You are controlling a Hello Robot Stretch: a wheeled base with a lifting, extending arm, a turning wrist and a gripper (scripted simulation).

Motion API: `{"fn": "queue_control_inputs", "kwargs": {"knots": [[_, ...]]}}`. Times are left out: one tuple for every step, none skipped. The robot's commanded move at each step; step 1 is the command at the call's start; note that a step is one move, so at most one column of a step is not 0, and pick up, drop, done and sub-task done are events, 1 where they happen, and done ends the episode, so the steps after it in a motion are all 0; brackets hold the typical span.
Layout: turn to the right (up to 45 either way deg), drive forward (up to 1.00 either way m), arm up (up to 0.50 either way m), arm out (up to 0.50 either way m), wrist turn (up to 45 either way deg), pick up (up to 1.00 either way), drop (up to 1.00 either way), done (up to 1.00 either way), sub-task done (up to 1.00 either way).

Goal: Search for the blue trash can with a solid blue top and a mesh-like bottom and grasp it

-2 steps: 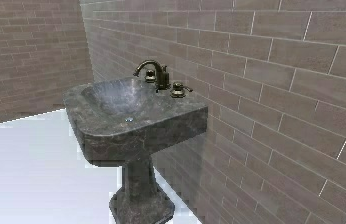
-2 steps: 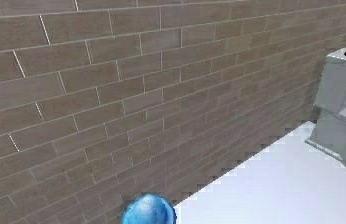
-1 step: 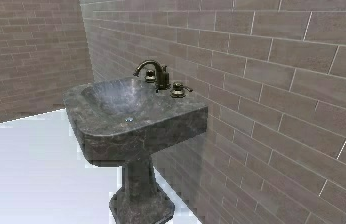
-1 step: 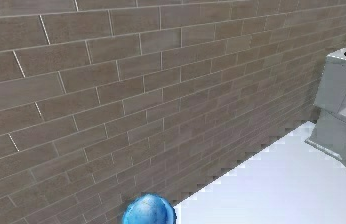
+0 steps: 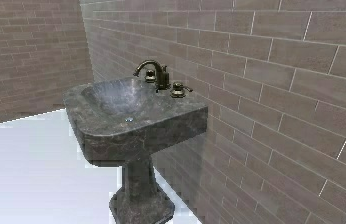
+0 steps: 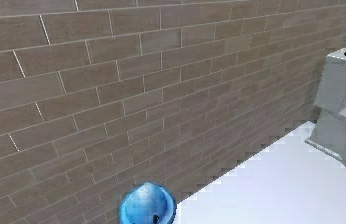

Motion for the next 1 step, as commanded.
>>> {"fn": "queue_control_inputs", "kwargs": {"knots": [[0.0,0.0,0.0,0.0,0.0,0.0,0.0,1.0,0.0]]}}
